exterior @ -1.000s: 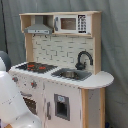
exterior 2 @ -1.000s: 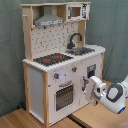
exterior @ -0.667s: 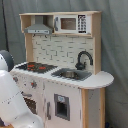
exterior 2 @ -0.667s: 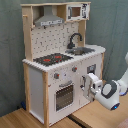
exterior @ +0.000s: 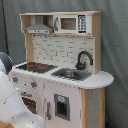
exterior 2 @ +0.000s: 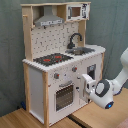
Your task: Play with the kitchen
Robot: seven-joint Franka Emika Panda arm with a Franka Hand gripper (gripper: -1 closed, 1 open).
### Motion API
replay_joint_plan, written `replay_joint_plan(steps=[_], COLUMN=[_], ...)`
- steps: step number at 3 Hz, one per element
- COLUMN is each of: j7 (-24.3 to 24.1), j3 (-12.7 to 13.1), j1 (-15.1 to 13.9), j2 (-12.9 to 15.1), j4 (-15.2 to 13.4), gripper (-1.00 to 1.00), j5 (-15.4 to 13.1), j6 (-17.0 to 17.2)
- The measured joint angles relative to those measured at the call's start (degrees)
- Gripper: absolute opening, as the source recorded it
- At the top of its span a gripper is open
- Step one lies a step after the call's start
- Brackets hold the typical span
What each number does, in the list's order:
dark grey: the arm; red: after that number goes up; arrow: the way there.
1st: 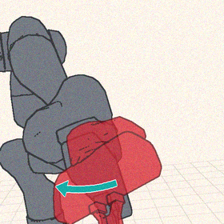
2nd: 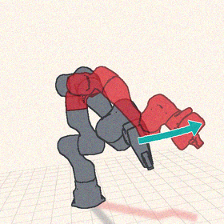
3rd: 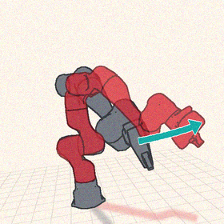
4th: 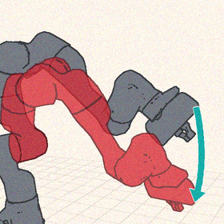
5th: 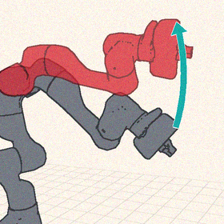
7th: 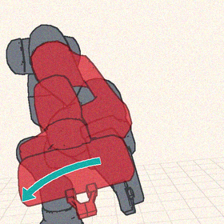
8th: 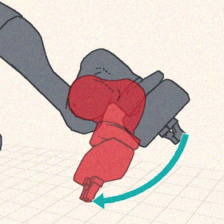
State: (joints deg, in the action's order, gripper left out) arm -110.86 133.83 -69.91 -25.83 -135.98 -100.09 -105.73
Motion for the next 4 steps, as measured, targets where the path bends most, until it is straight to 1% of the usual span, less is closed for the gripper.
replay_joint_plan(steps=[2, 3, 4], j7=[0.37, 0.74, 0.56], j3=[0.01, -0.06, 0.2], j1=[-3.67, -6.49, -8.08], j2=[-5.86, -5.97, -6.92], j4=[6.46, 9.06, 11.51], gripper=[1.0, 1.0, 1.0], j5=[-0.06, -0.17, 0.78], j6=[-6.83, -11.15, -13.22])
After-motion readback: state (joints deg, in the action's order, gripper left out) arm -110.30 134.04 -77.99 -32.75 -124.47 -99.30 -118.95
